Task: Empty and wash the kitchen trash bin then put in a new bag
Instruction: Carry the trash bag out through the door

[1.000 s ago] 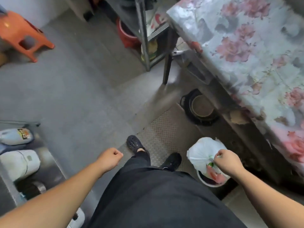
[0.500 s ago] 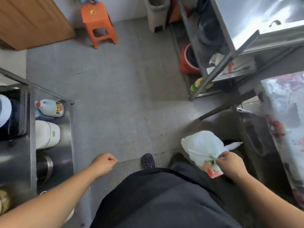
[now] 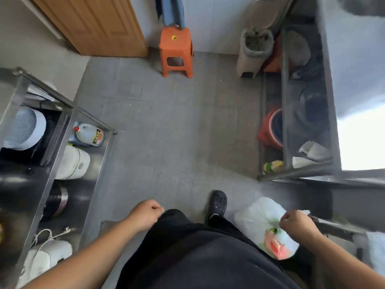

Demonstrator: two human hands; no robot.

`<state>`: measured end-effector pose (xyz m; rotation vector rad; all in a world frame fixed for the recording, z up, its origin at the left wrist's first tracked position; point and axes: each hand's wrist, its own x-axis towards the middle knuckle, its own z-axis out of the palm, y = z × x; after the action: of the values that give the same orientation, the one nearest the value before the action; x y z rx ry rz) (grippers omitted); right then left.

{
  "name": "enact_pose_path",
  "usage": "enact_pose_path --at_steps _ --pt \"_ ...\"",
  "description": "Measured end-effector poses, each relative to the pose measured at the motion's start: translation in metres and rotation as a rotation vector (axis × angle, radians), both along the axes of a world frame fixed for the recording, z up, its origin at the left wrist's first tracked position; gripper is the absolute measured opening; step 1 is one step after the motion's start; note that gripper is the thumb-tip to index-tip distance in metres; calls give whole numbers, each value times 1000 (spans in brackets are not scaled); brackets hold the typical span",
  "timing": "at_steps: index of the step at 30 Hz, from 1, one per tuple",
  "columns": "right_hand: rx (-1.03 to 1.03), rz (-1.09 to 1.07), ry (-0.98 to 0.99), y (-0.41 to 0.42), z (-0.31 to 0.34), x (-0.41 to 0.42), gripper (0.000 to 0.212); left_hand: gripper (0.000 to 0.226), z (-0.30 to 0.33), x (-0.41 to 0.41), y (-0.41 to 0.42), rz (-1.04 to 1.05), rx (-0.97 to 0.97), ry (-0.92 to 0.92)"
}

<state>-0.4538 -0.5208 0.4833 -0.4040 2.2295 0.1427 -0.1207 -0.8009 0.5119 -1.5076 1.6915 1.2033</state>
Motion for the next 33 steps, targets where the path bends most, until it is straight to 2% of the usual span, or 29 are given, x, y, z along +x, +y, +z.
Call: enact_pose_path --at_steps 6,10,14,20,24,29,33 --pt "23 89 -93 -93 9 -66 14 18 20 -57 -29 115 -42 100" --pt "0 174 -154 -180 7 -86 9 22 8 -46 -63 186 -20 71" --pt "-66 207 -86 -267 4 -100 15 25 -5 -18 -109 195 32 24" --pt "-132 167 21 -400 11 -109 15 21 -21 18 -226 367 41 7" --pt "-194 139 35 -495 17 -109 20 15 -13 22 -325 430 -8 59" --pt "-195 232 59 -590 18 -115 22 17 -5 10 -435 616 -98 107" --pt "-182 314 61 -667 14 -132 18 20 -5 -16 -490 670 -88 134"
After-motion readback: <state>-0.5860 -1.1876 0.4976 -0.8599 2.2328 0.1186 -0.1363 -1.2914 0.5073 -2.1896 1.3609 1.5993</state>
